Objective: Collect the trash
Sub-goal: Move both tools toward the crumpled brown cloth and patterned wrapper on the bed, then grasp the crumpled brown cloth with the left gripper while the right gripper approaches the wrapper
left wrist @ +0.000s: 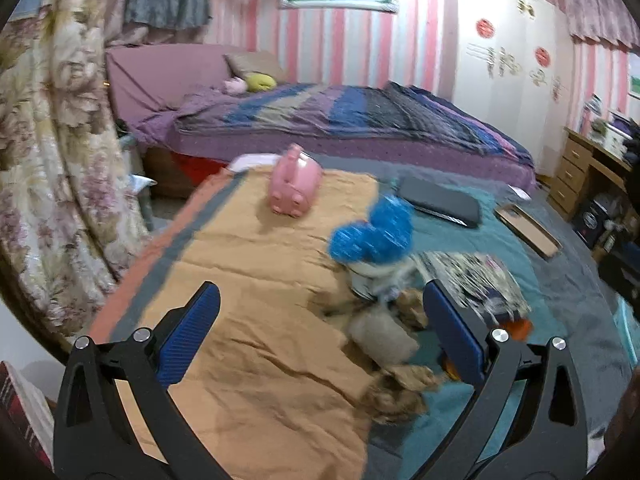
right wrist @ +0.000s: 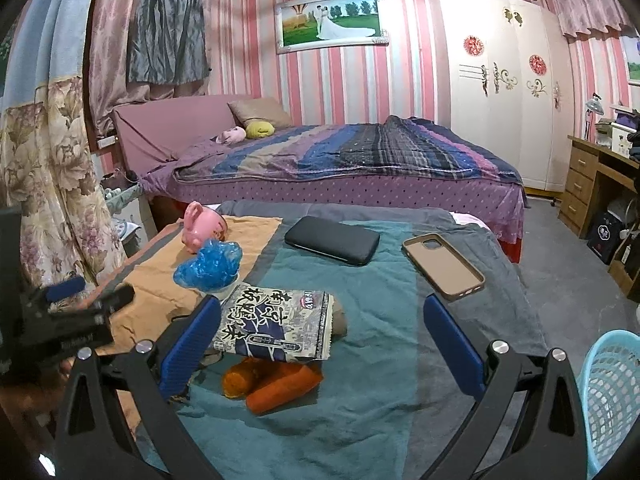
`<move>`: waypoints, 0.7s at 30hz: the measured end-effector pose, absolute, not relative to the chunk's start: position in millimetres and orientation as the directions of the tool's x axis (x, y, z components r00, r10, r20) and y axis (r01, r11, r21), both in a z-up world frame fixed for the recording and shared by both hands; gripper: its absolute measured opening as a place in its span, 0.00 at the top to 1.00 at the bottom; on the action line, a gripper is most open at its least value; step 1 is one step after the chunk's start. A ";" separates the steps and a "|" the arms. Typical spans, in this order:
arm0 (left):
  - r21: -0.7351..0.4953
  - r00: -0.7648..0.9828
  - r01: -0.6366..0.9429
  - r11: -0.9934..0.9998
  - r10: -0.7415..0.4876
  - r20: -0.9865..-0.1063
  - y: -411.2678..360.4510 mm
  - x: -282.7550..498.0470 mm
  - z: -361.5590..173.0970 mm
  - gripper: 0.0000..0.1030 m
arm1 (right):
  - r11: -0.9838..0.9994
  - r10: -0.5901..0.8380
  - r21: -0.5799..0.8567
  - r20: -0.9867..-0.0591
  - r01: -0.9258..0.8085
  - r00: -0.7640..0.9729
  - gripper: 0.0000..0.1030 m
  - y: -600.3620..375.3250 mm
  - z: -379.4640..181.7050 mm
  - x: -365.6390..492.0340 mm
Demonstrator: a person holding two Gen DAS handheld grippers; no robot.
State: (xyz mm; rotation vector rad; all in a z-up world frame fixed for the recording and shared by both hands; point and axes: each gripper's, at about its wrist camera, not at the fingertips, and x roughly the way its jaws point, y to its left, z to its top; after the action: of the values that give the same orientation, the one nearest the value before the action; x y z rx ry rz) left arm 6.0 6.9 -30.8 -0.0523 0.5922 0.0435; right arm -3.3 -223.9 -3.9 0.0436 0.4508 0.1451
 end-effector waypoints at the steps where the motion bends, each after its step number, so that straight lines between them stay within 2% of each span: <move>1: -0.037 0.824 -0.045 0.998 0.016 -0.567 3.5 5.7 -32.6 0.05 | 0.989 0.149 0.078 -0.430 -0.128 0.891 0.04 -225.0 -3.6 -3.3; 6: -0.053 0.808 -0.002 0.999 -0.030 -0.589 -9.1 2.9 -39.8 0.05 | 0.990 0.137 0.081 -0.436 -0.113 0.889 0.04 -227.1 -4.4 -1.1; 10: -0.049 0.765 0.036 0.998 -0.059 -0.641 -20.6 6.1 -53.8 0.05 | 0.991 0.129 0.082 -0.439 -0.104 0.889 0.04 -228.4 -4.6 -0.7; 21: 0.010 0.673 0.058 0.998 -0.032 -0.739 -34.5 17.5 -84.7 0.05 | 0.992 0.122 0.091 -0.455 -0.090 0.882 0.04 -233.3 -5.7 -0.5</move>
State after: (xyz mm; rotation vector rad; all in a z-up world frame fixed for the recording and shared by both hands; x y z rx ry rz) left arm 17.5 -34.5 -84.7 0.0334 0.8313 -0.0506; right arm -0.5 -233.3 -5.7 0.0681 0.4785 0.1109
